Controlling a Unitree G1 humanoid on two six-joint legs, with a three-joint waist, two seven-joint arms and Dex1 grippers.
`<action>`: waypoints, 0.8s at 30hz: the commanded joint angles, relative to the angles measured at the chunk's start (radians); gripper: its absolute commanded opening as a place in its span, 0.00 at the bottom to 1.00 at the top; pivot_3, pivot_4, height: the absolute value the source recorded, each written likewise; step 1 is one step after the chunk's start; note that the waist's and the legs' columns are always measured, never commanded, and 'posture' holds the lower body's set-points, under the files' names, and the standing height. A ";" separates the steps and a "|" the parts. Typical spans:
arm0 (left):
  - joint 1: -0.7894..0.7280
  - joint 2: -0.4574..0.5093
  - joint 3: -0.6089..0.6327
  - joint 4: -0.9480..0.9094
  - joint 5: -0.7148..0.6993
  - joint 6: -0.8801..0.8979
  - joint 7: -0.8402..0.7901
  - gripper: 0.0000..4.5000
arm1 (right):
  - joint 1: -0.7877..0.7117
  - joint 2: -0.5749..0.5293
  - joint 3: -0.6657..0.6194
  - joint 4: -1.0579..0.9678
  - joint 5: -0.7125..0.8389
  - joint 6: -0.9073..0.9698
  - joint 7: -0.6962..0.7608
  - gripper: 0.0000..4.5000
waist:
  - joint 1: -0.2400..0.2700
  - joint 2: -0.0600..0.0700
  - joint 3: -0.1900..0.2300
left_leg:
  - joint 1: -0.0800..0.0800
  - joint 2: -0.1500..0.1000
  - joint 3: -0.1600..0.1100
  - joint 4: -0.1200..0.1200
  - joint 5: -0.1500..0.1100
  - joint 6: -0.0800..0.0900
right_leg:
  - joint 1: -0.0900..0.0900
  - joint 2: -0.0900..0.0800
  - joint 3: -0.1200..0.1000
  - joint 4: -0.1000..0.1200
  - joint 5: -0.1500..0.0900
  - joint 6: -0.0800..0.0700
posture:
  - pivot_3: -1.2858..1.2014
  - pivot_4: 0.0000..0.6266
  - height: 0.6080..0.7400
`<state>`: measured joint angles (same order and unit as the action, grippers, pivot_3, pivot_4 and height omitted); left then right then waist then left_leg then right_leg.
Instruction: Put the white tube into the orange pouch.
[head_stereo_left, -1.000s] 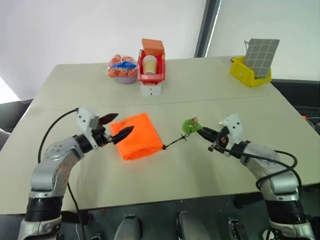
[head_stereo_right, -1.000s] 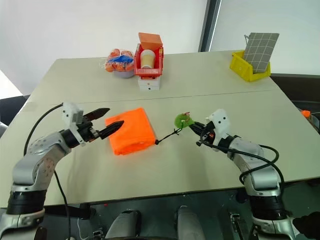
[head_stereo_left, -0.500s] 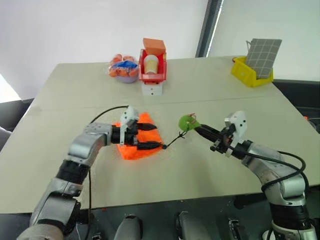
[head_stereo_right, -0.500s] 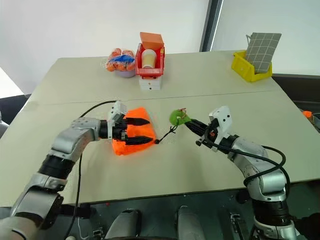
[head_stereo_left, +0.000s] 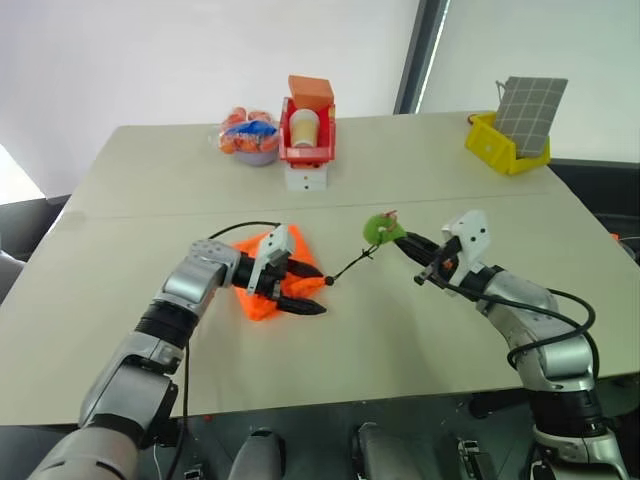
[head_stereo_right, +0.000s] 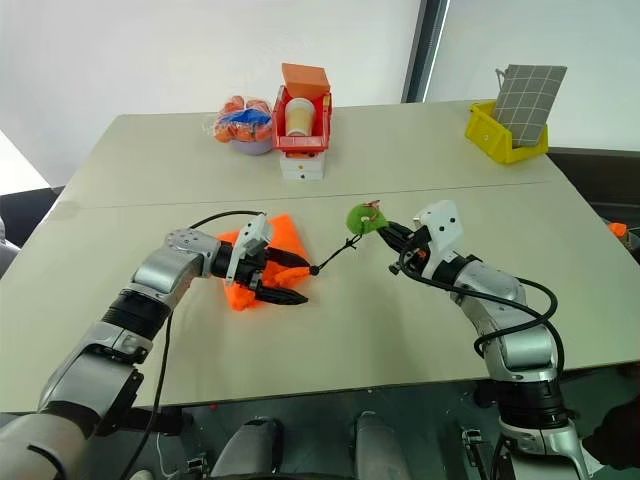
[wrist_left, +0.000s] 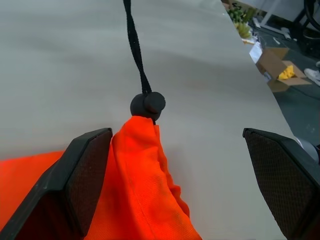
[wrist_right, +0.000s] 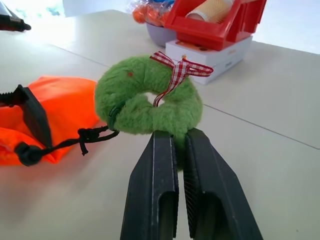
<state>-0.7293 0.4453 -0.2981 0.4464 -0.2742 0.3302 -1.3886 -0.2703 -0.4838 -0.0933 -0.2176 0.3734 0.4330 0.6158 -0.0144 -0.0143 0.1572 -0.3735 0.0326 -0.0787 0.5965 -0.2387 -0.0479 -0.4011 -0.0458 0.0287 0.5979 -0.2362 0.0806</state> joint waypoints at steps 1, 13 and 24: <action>-0.023 -0.012 0.037 -0.001 -0.009 0.004 0.009 0.99 | -0.017 0.005 -0.006 -0.015 0.005 -0.032 0.006 0.00 | 0.000 0.000 0.000 | 0.000 0.000 0.000 0.000 0.000 0.000 | 0.000 0.000 0.000 0.000 0.000 0.000 | 0.52 0.24 1.00; -0.033 -0.046 0.082 0.021 -0.020 0.066 0.026 0.99 | -0.004 0.007 -0.002 -0.013 -0.014 -0.050 -0.008 0.00 | -0.002 0.000 0.000 | 0.000 0.000 0.000 0.000 0.000 0.000 | 0.000 0.000 0.000 0.001 -0.001 0.001 | 0.52 0.24 1.00; 0.005 -0.045 0.110 -0.022 -0.028 0.080 0.053 0.99 | -0.010 0.012 -0.040 0.070 -0.096 -0.110 -0.113 0.00 | -0.003 0.000 0.000 | 0.001 0.000 0.000 0.000 0.000 0.000 | 0.000 0.000 0.000 0.001 0.000 0.000 | 0.52 0.24 1.00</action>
<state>-0.7222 0.4012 -0.2119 0.4562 -0.2864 0.4068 -1.3419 -0.2689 -0.4727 -0.1072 -0.1302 0.2779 0.3537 0.5101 -0.0172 -0.0142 0.1571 -0.3729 0.0327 -0.0788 0.5966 -0.2386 -0.0478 -0.4010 -0.0456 0.0287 0.5988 -0.2358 0.0803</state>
